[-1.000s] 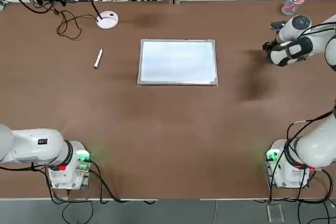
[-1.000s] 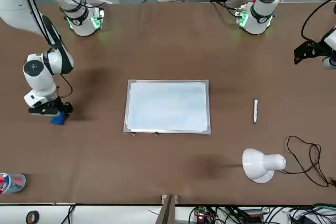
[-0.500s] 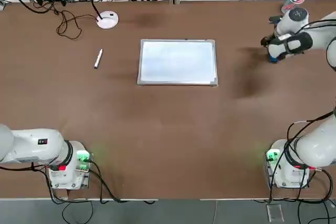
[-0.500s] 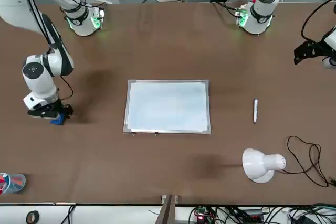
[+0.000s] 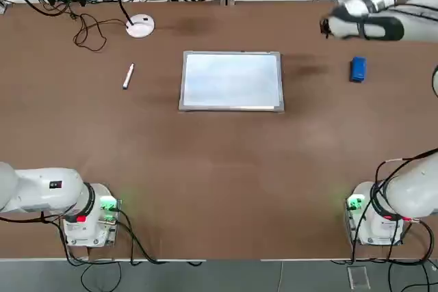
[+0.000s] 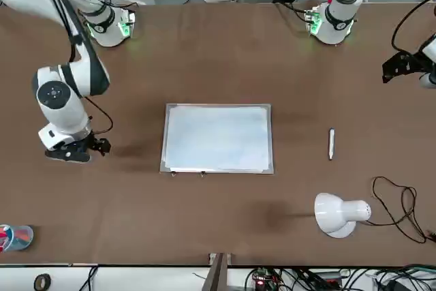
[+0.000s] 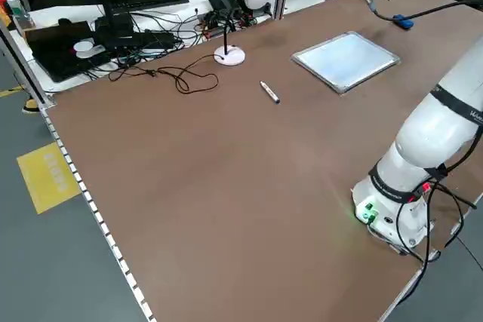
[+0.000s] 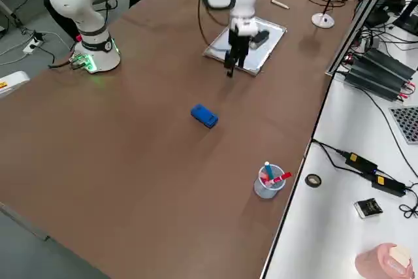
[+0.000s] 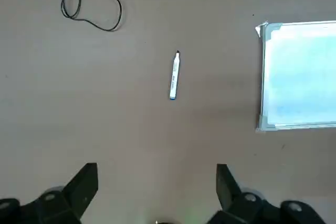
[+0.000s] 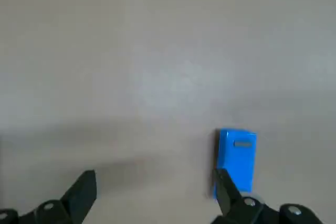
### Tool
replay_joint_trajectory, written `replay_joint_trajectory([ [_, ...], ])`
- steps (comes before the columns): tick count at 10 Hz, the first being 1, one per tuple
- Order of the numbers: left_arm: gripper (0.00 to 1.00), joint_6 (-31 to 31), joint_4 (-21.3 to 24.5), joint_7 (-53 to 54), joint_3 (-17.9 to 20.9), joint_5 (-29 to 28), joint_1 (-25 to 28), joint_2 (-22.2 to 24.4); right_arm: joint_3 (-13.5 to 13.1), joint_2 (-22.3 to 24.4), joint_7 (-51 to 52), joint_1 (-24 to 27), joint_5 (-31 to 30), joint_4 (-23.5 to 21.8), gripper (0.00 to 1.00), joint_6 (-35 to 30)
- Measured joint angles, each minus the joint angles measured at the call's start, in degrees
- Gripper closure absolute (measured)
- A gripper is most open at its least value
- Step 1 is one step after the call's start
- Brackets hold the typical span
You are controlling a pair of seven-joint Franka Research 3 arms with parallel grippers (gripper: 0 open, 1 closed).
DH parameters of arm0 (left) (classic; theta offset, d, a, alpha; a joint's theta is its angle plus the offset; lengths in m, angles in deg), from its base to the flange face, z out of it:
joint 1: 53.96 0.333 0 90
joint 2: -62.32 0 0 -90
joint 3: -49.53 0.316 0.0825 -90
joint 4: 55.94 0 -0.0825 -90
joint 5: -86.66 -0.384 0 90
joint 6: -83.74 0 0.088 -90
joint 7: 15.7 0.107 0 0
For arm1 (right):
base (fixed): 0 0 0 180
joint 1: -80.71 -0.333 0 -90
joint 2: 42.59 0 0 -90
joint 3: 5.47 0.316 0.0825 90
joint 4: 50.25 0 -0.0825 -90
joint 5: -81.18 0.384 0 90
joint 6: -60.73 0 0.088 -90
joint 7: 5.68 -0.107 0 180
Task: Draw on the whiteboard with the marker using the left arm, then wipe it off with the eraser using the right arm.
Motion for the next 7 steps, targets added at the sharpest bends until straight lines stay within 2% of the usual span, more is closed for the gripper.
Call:
replay_joint_trajectory([
  [2,0.0,0.0,0.0,0.0,-0.2,0.0,0.0,0.4,6.2,1.6,4.3,5.2,0.1,7.4,0.0,-11.7],
  [3,0.0,0.1,0.0,0.0,-0.4,-0.4,0.0,0.6,7.3,2.5,8.0,7.3,0.7,10.0,0.0,-14.7],
  [4,0.0,0.1,0.0,0.0,-0.6,-1.3,-0.1,0.9,6.7,3.5,12.0,8.7,2.1,11.6,0.0,-16.1],
  [7,0.0,0.1,0.0,0.0,-1.8,-3.5,-0.1,1.5,-1.2,6.7,22.3,9.2,8.2,12.7,0.0,-17.1],
])
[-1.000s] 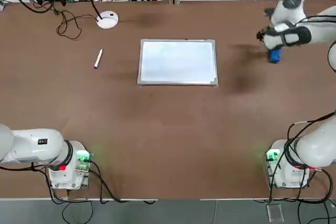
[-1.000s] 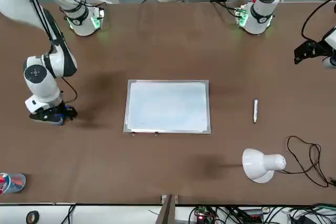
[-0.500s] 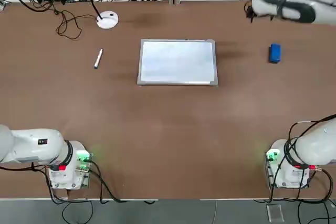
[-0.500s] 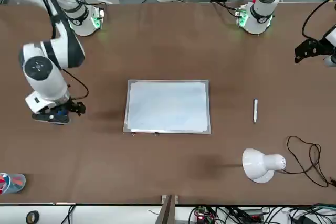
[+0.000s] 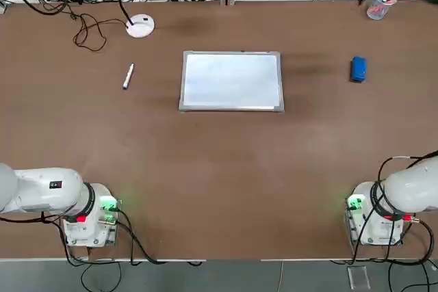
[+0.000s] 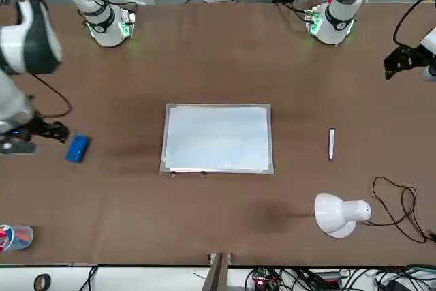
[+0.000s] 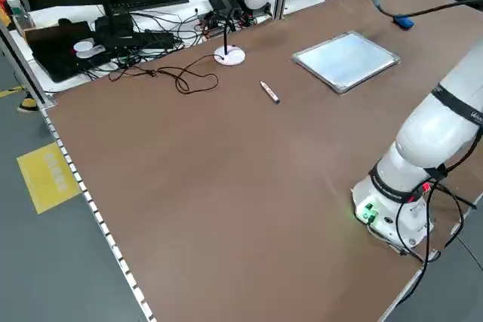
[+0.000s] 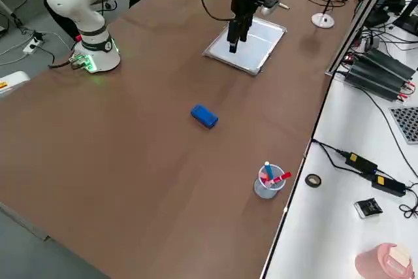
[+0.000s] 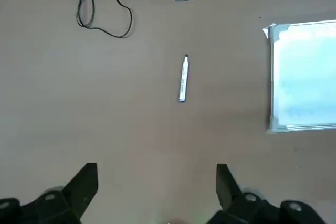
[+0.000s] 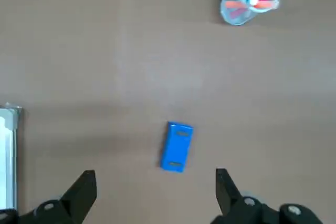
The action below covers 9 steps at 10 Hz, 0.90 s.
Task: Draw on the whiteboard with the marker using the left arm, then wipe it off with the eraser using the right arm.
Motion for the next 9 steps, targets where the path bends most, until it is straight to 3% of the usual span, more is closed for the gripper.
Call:
replay_joint_trajectory([
  [3,0.0,0.0,0.0,0.0,-0.2,-0.2,0.0,0.0,-4.2,3.5,2.5,-0.2,3.7,2.0,0.0,-5.4],
  [7,0.0,0.0,0.0,0.0,-0.2,-0.2,0.1,0.0,-5.4,6.2,2.4,-2.2,6.5,8.0,0.0,-13.8],
  [9,0.0,0.0,0.0,0.0,-0.2,-0.2,0.1,0.0,-5.6,7.2,2.1,-2.6,7.2,8.8,0.0,-15.2],
])
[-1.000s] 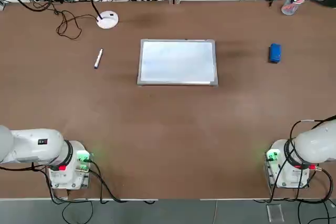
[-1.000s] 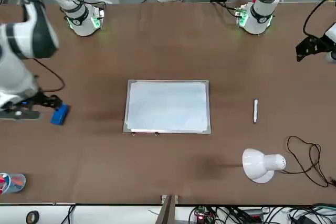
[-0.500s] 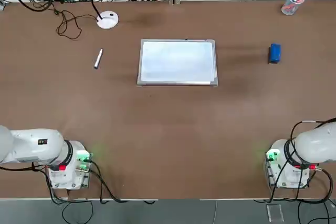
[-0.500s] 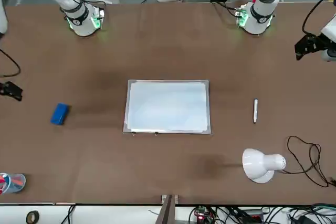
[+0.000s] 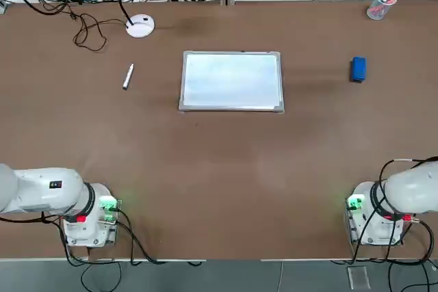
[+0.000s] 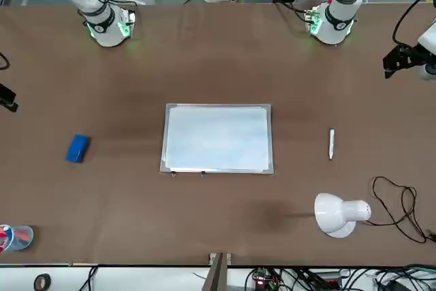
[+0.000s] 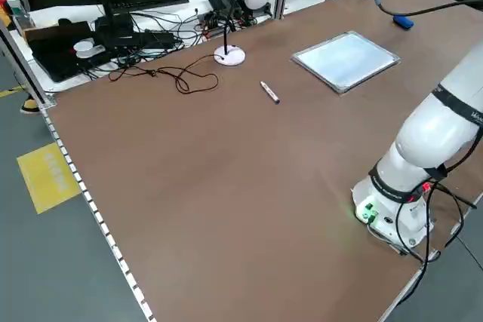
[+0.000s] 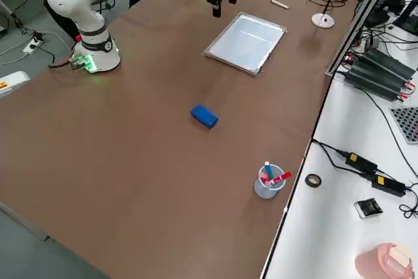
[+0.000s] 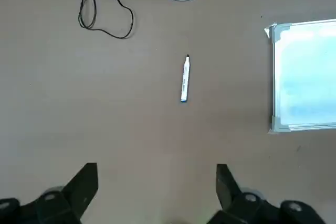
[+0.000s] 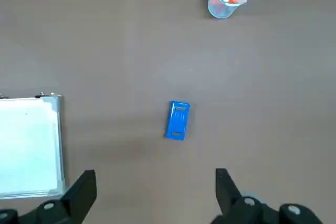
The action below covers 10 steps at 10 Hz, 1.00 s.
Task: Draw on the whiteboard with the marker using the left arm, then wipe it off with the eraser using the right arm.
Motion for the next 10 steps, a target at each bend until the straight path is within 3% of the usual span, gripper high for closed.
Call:
replay_joint_trajectory([
  [4,0.0,0.0,-0.1,0.0,0.0,0.0,0.0,0.0,-0.4,0.5,-0.4,0.0,0.3,-0.4,0.0,-1.7],
  [10,0.0,0.7,-0.8,0.0,0.0,0.0,0.0,0.0,-0.3,0.5,0.6,-0.2,1.7,-4.1,0.0,1.4],
])
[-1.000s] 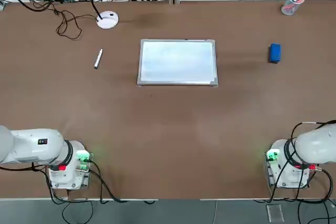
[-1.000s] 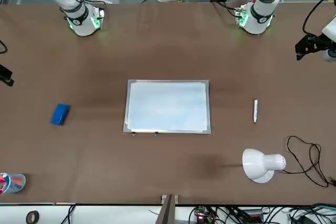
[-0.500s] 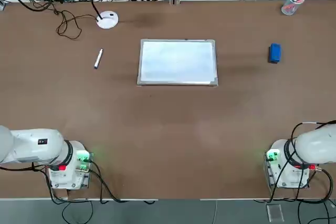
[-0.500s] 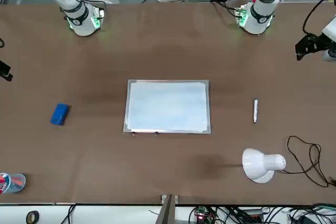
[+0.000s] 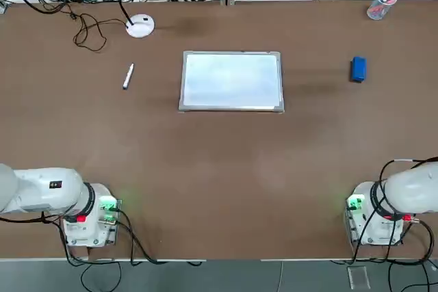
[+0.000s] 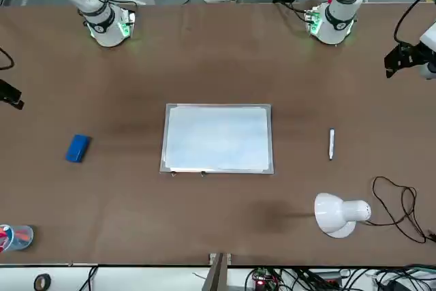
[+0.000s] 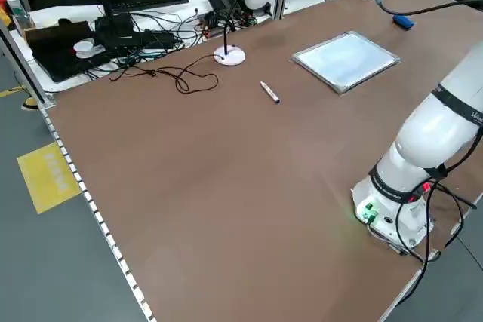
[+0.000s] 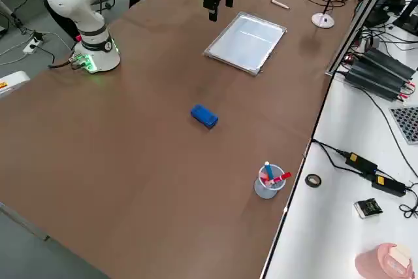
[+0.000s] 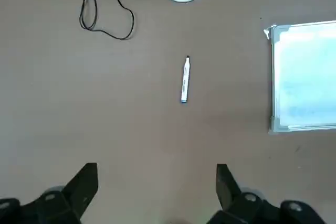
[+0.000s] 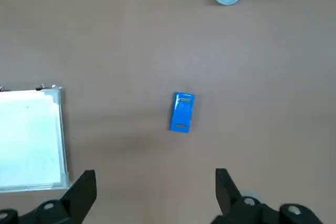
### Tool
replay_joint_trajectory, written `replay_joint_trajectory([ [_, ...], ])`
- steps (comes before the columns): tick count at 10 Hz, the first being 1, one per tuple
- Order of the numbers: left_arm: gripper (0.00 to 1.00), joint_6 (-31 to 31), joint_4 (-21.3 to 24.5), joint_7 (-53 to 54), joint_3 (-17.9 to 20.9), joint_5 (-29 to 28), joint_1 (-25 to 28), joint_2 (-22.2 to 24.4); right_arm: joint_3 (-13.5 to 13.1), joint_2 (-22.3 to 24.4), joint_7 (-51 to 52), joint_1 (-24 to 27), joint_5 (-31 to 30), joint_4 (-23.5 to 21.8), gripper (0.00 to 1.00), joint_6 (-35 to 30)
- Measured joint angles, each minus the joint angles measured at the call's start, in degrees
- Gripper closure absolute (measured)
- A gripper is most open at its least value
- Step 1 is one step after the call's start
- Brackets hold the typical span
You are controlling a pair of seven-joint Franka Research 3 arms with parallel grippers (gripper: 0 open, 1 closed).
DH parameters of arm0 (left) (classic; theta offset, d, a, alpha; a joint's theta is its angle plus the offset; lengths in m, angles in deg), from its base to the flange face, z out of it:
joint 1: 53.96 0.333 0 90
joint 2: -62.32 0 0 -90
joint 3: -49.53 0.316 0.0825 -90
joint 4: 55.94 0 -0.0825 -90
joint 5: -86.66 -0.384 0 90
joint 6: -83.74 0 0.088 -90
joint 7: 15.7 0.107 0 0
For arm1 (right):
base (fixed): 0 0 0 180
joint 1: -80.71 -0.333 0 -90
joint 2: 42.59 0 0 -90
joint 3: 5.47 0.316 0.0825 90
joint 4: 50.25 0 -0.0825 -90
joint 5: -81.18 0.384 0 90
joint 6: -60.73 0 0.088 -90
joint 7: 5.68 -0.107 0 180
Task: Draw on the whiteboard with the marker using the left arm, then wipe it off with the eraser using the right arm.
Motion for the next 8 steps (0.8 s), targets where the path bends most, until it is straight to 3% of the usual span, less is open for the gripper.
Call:
replay_joint_trajectory([
  [8,0.0,1.2,-0.6,2.4,0.4,1.9,0.2,0.0,0.0,0.3,1.7,-0.1,0.8,-1.6,0.0,1.0],
])
